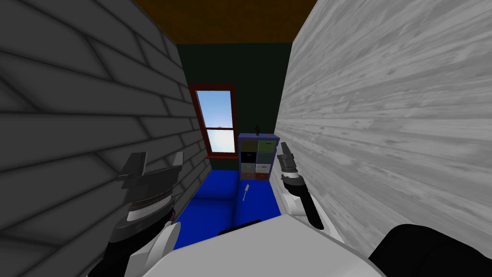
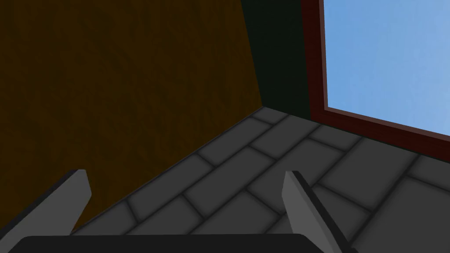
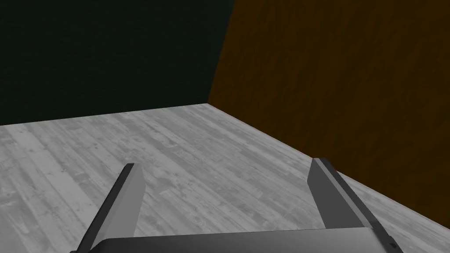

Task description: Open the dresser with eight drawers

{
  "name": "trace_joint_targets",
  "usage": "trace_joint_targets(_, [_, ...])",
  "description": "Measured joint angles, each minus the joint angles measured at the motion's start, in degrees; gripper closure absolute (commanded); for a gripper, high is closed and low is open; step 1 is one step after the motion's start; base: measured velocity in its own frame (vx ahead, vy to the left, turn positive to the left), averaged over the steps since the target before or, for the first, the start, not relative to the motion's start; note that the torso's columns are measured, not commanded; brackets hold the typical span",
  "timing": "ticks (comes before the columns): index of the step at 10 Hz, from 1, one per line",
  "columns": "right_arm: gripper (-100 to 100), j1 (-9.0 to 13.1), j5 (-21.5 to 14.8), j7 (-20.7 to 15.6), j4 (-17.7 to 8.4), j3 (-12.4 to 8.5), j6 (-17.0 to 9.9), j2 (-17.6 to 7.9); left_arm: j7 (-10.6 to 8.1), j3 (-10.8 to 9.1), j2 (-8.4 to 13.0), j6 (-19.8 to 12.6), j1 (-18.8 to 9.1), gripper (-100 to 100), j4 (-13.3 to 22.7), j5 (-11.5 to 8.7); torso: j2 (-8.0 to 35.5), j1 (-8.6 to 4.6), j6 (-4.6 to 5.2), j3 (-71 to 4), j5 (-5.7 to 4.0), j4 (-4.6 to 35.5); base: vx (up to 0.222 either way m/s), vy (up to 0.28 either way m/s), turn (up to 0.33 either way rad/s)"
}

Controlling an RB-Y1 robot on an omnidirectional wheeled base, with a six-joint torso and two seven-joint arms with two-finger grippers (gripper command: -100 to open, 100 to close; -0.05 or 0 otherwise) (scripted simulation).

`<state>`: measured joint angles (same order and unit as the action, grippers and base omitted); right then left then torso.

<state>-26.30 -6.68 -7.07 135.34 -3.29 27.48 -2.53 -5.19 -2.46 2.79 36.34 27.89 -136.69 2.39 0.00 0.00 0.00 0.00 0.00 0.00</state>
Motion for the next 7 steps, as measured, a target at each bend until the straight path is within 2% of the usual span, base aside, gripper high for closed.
trace_joint_targets(2, [0, 0.00, 0.00, 0.00, 0.00, 0.00, 0.00, 0.00, 0.00, 0.00, 0.00, 0.00, 0.00, 0, 0.00, 0.00, 5.97, 0.00, 0.00, -12.00, 0.00, 6.00, 0.000, 0.000, 0.000])
trace_joint_targets(7, [0, 0.00, 0.00, 0.00, 0.02, 0.00, 0.00, 0.00, 0.00, 0.00, 0.00, 0.00, 0.00, 0, -0.01, 0.00, 26.93, 0.00, 0.00, -53.81, 0.00, 26.91, 0.000, 0.000, 0.000])
